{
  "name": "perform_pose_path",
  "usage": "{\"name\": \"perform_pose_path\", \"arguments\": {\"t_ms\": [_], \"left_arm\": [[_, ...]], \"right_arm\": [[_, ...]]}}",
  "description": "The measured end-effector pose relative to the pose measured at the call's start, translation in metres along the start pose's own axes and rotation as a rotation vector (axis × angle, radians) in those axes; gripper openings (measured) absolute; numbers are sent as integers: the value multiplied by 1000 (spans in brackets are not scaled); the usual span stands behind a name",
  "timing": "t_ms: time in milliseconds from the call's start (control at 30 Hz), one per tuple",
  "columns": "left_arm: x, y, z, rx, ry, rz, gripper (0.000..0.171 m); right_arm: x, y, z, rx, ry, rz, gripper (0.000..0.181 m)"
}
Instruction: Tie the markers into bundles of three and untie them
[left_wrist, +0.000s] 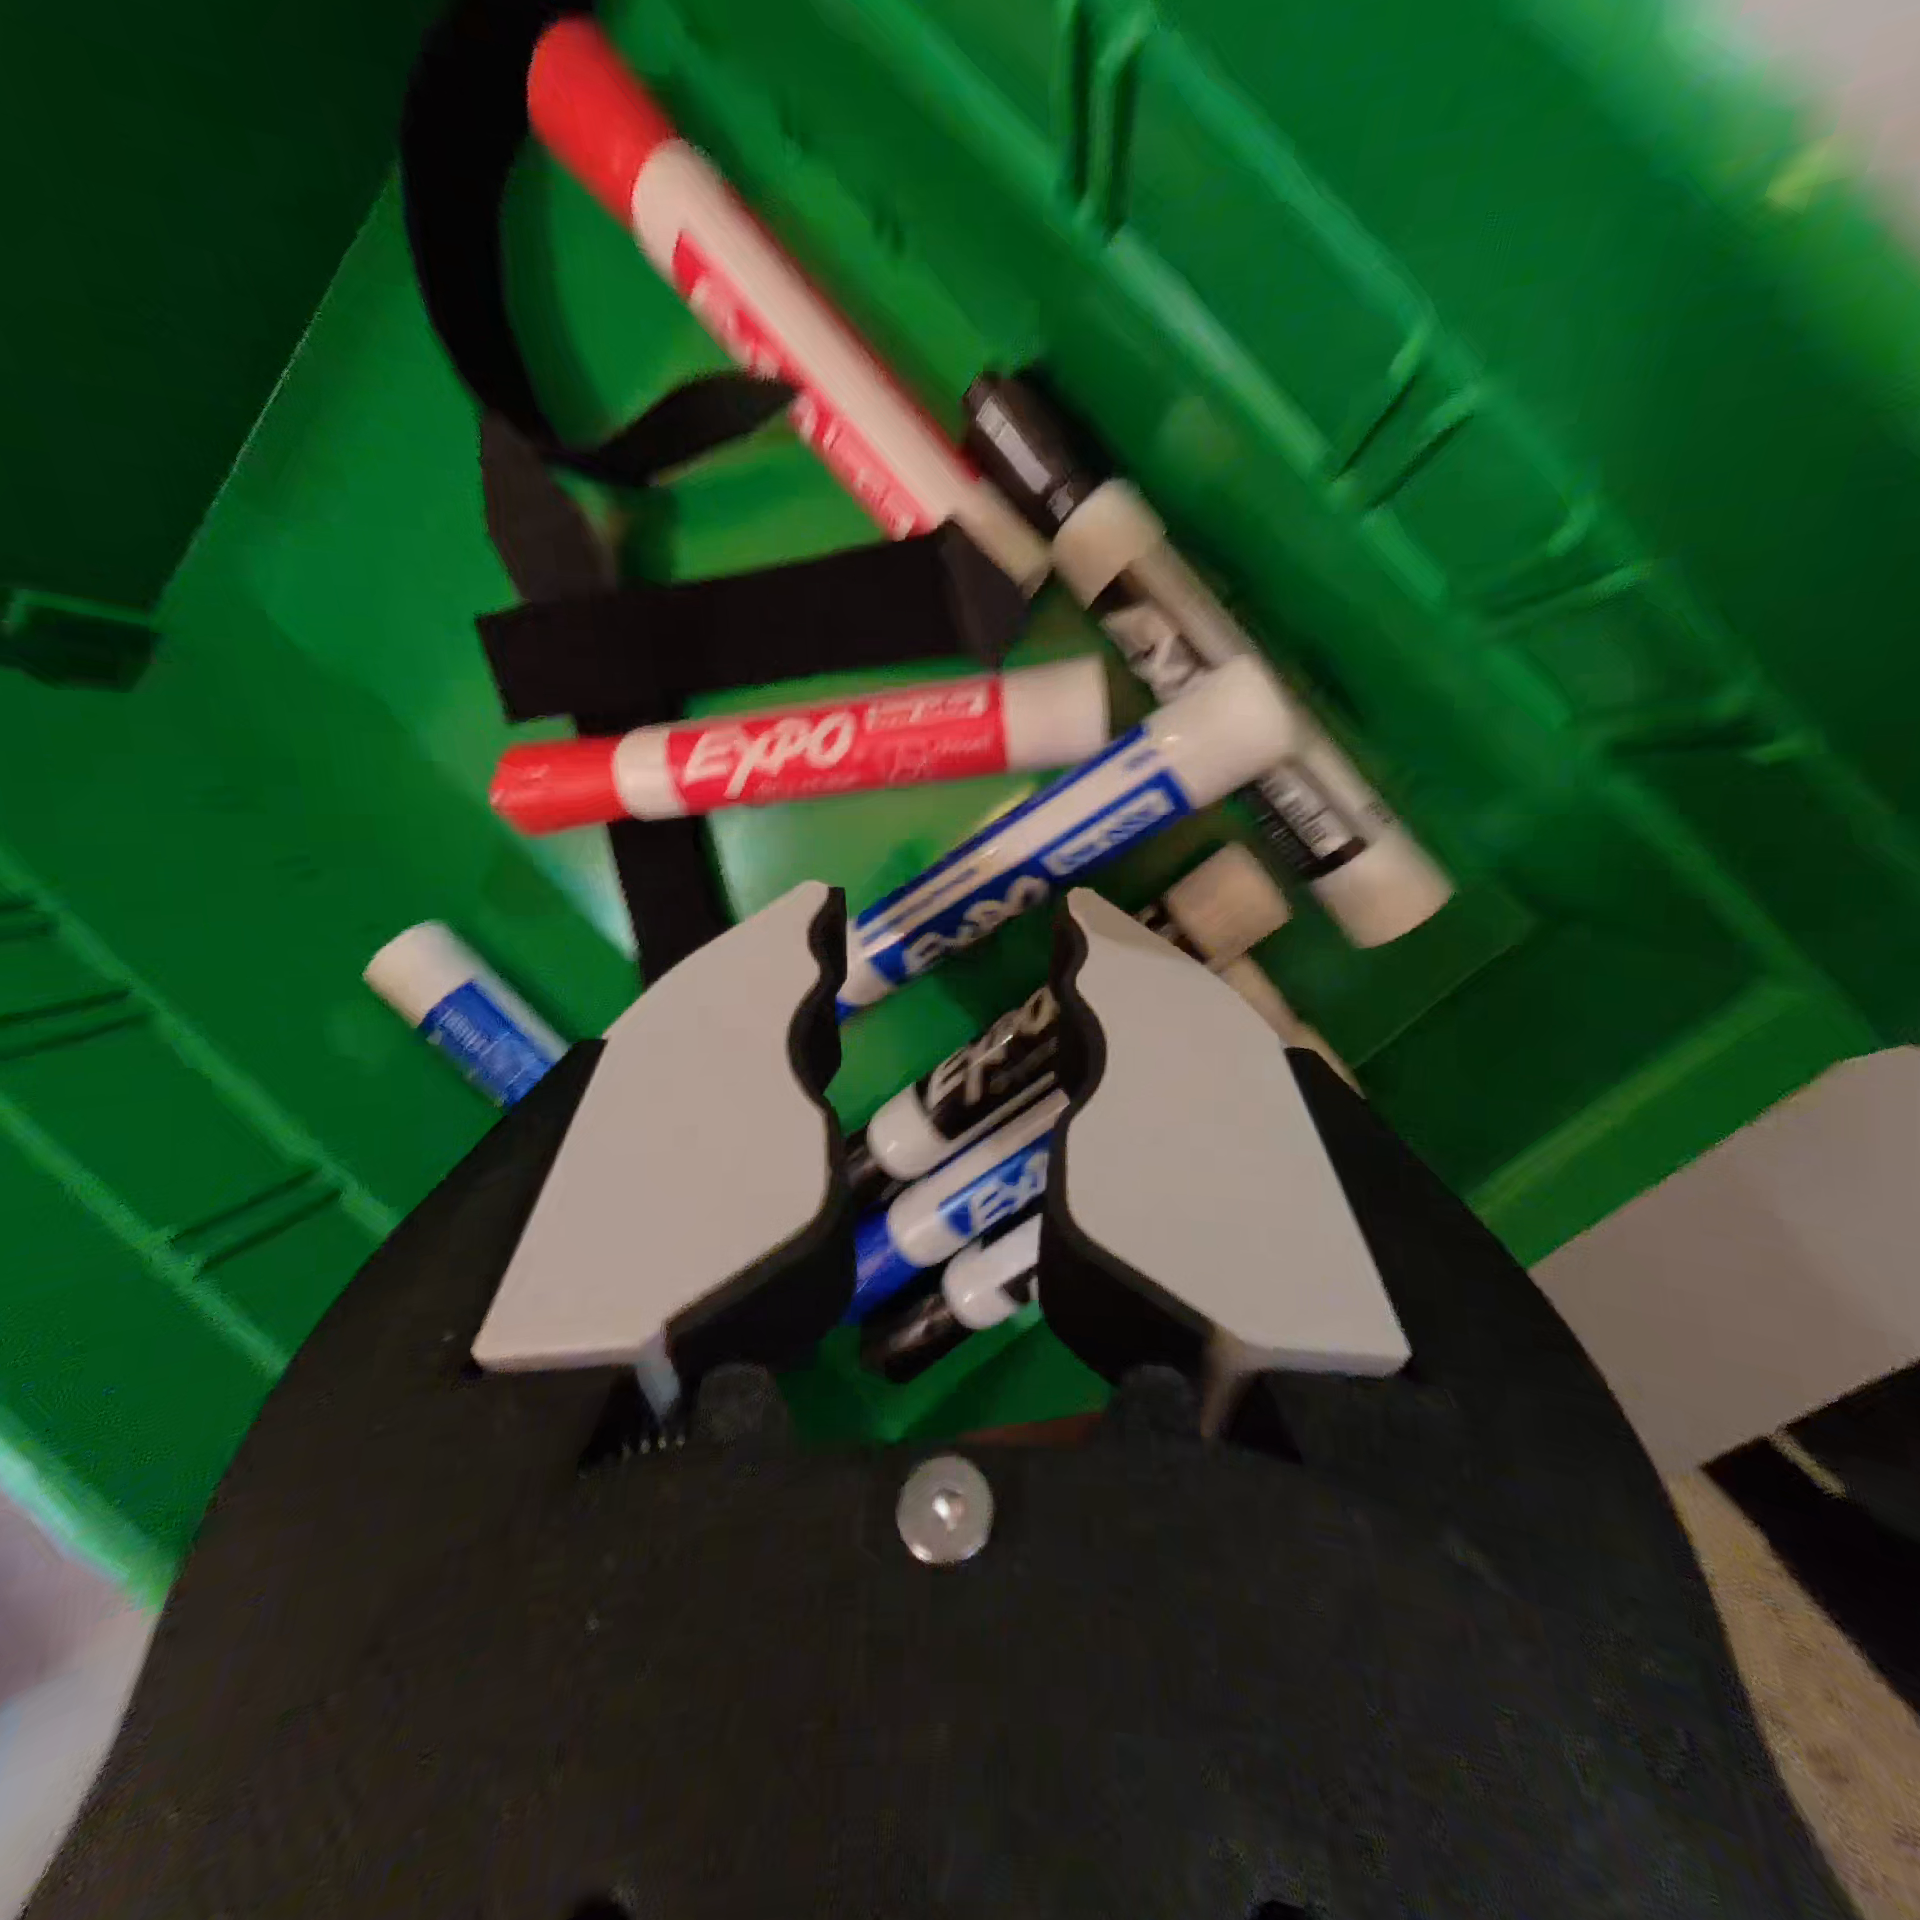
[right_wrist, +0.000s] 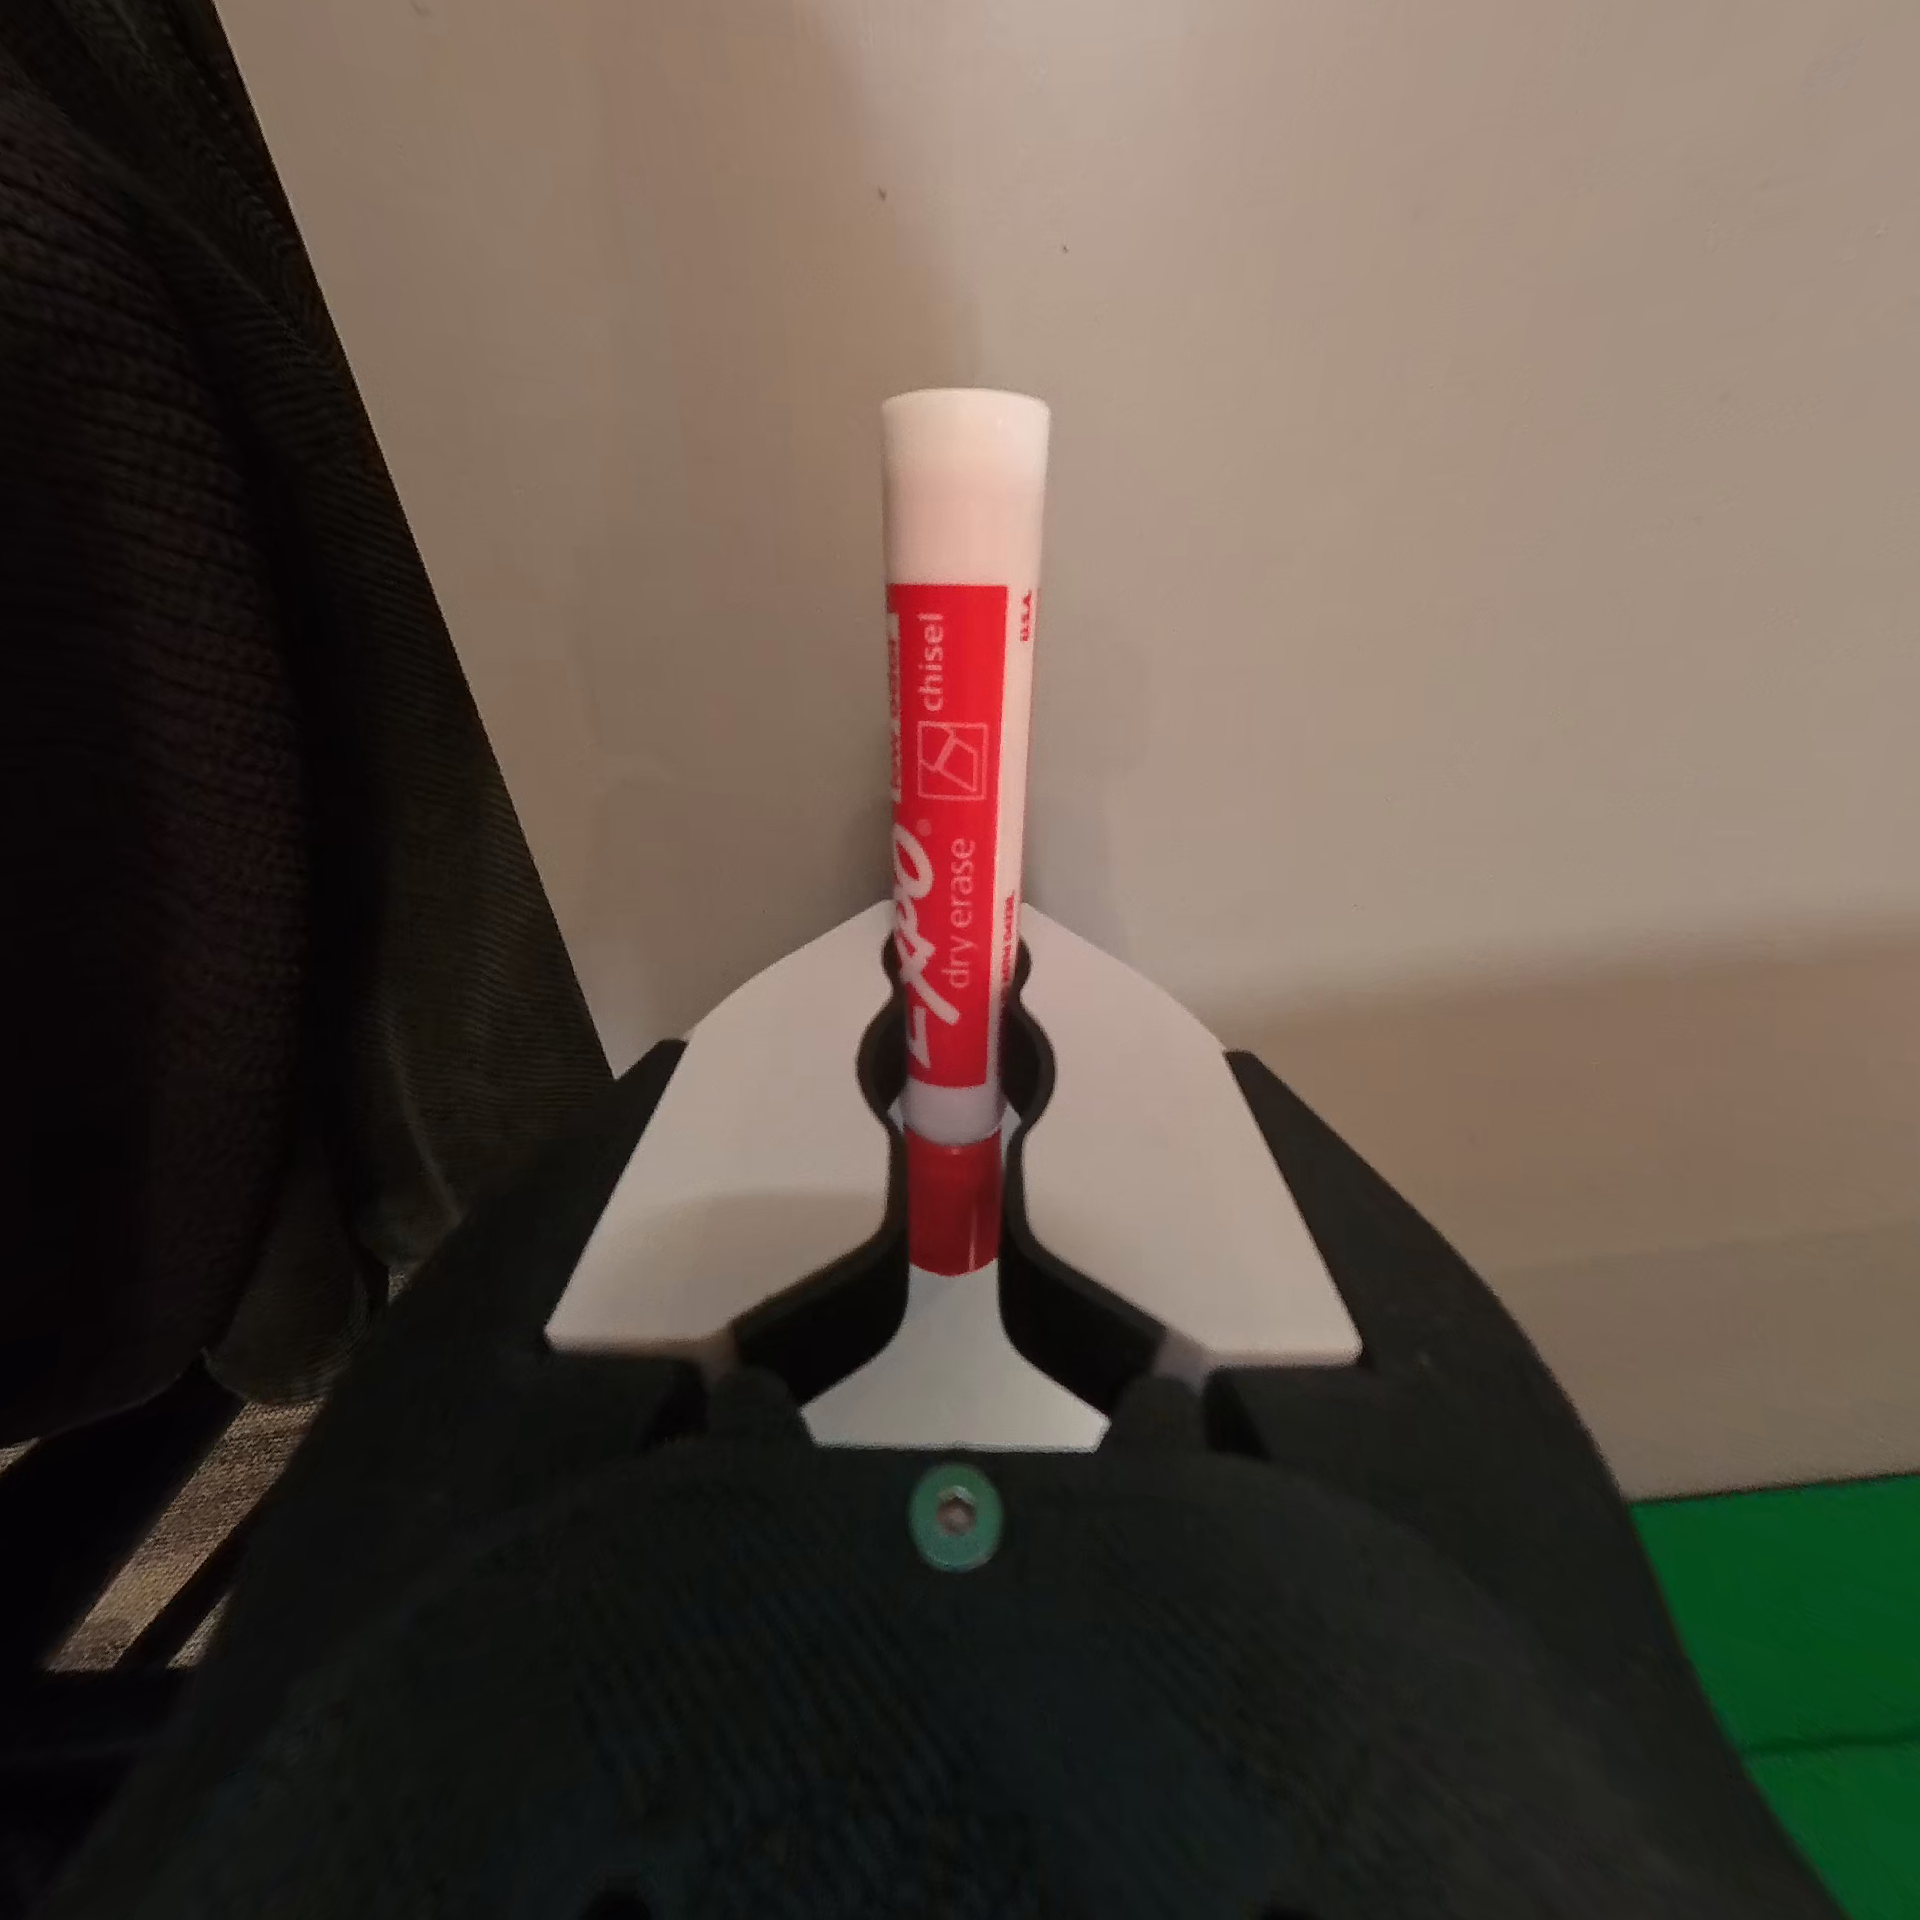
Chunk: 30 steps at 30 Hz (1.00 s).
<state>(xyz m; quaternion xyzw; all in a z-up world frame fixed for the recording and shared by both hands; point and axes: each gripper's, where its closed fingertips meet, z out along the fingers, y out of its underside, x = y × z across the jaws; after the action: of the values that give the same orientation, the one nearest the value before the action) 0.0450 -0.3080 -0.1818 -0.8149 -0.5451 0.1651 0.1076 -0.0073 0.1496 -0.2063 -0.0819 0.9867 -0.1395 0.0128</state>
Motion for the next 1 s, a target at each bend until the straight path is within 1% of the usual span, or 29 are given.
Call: {"name": "perform_pose_path", "arguments": {"t_ms": [67,100,167,233,300,367,467,567,667,733,800,833,867,1000], "left_arm": [[13,-11,0,61,76,4,40],[17,-12,2,59,85,27,40],[18,-8,8,18,55,81,40],[17,-7,15,-15,22,101,39],[16,-8,19,-34,23,90,38],[9,-10,15,-26,8,47,30],[-13,-21,-4,77,-36,-82,25],[-37,-35,-30,257,-49,-264,22],[-67,-45,-51,455,-46,-544,21],[-80,-44,-56,546,9,-739,21],[-87,-41,-55,606,69,-870,21],[-91,-38,-54,624,69,-916,21],[-95,-35,-51,629,56,-942,21],[-101,-32,-45,648,8,-959,21]], "right_arm": [[0,0,0,-4,2,-3,14],[0,0,0,-6,4,-4,14],[0,0,-1,-4,5,-5,14],[0,-1,-1,-2,4,-5,14],[-1,-1,-1,-4,4,-7,14],[-1,0,-1,-5,6,-7,14],[0,0,-1,-2,7,-4,14],[1,1,0,-2,4,-3,14],[-1,1,1,-7,0,-7,14],[-1,1,1,-8,1,-8,14],[-1,0,0,-6,3,-8,14],[-1,0,0,-5,4,-7,14],[0,0,0,-5,4,-6,14],[0,1,1,-10,4,-6,14]]}}
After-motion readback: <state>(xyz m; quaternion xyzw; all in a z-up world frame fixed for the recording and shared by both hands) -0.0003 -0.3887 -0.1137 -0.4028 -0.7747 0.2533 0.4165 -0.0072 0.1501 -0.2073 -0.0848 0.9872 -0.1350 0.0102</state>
